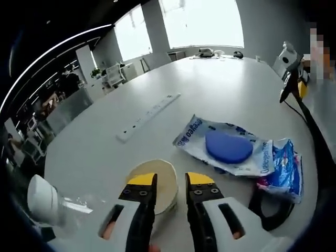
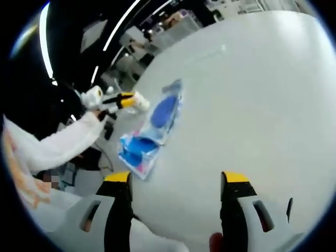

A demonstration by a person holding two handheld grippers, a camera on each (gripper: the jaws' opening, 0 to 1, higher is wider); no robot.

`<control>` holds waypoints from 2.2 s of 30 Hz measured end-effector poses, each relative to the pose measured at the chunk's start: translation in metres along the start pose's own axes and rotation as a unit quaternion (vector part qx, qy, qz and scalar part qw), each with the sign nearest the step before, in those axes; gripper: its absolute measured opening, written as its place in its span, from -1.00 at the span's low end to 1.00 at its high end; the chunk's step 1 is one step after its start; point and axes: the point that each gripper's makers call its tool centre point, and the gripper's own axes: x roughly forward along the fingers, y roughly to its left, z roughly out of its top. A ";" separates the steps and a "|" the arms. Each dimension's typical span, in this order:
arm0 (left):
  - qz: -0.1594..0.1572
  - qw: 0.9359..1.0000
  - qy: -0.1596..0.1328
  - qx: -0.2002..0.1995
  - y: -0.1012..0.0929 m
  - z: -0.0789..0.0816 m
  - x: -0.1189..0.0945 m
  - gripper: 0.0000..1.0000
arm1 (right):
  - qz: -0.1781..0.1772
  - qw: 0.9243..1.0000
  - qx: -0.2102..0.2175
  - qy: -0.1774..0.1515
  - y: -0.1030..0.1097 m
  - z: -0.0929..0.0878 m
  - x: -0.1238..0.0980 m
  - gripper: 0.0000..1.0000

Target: Arrange the tabletop items into an orderly group along one side of the table until the central work area is clear of visible clutter.

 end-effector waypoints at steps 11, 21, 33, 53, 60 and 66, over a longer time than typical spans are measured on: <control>0.081 0.994 -0.036 -0.063 -0.007 0.019 -0.038 0.10 | 0.009 1.000 -0.016 0.000 0.004 -0.001 0.000 0.33; 0.111 0.982 -0.053 -0.143 -0.051 0.012 -0.073 0.32 | 0.017 0.999 -0.027 -0.009 0.003 -0.001 -0.001 0.33; 0.137 0.949 -0.053 -0.278 -0.107 -0.012 -0.091 0.60 | 0.010 0.996 -0.082 -0.012 0.001 -0.004 -0.007 0.33; 0.135 0.937 -0.039 -0.321 -0.152 -0.021 -0.088 0.45 | 0.025 0.994 -0.107 -0.014 0.004 0.000 -0.006 0.32; 0.132 0.939 -0.035 -0.314 -0.156 -0.017 -0.085 0.33 | 0.030 0.994 -0.109 -0.005 0.005 -0.002 -0.003 0.31; 0.119 0.939 -0.029 -0.321 -0.167 -0.008 -0.076 0.21 | 0.030 0.993 -0.110 -0.001 0.004 -0.001 -0.001 0.31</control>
